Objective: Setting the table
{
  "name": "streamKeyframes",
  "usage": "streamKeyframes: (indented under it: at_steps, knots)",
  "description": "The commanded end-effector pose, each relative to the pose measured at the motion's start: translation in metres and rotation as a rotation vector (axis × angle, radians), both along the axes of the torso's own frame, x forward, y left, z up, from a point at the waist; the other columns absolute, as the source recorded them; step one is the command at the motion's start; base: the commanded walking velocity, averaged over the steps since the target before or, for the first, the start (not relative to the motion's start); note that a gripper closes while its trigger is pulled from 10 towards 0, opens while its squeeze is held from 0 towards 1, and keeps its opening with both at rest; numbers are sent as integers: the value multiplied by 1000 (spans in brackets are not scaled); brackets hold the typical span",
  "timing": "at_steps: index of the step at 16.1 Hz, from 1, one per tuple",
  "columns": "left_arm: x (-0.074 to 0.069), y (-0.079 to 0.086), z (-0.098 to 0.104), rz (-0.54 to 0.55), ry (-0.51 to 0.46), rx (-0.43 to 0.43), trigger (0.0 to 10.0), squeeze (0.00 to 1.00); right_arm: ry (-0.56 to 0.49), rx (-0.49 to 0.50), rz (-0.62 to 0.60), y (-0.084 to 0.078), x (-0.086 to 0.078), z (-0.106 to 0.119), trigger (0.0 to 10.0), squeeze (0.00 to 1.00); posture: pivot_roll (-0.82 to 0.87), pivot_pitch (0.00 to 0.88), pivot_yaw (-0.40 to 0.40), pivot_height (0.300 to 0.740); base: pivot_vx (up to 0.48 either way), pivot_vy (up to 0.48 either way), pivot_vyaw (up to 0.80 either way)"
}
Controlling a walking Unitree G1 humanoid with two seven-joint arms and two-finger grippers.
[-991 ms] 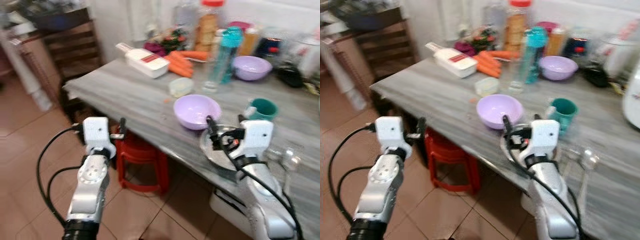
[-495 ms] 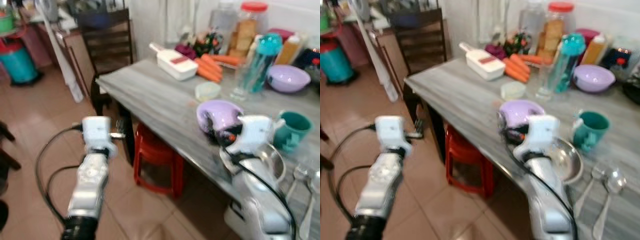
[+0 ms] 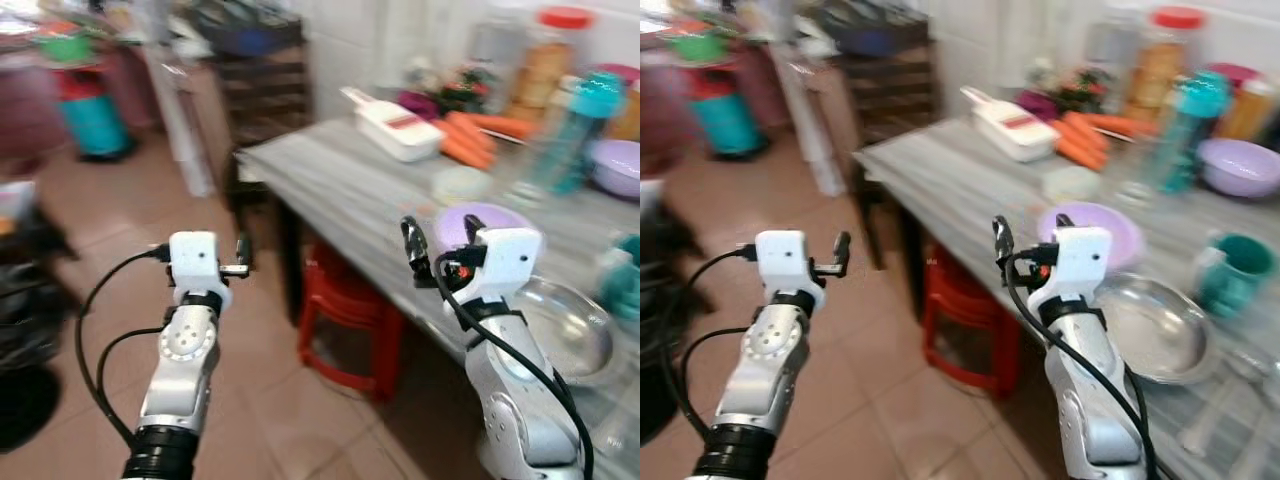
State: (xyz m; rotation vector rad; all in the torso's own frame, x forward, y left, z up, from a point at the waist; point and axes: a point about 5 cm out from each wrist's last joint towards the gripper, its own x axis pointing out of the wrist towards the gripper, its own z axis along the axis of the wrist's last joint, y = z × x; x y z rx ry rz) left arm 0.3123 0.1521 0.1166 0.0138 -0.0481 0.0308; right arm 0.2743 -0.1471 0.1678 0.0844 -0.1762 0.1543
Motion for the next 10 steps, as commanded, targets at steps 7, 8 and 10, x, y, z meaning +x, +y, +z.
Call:
streamKeyframes:
  at_steps: [7, 8, 10]
  knots:
    - [2, -2, 0, -3, -1, 8, 10000, 0, -7, 21, 8, 0, 1, 1, 10000, 0, -34, 0, 32, 740, 0, 321, 321]
    - [2, -3, -1, -2, 0, 8, 10000, 0, -6, 18, 11, -1, 1, 1, 10000, 0, -34, 0, 29, 740, 0, 322, 0]
    - [2, -3, -1, 0, 1, 8, 10000, 0, -6, 19, 17, -1, 2, 1, 10000, 0, -33, 0, 26, 740, 0, 321, 0]
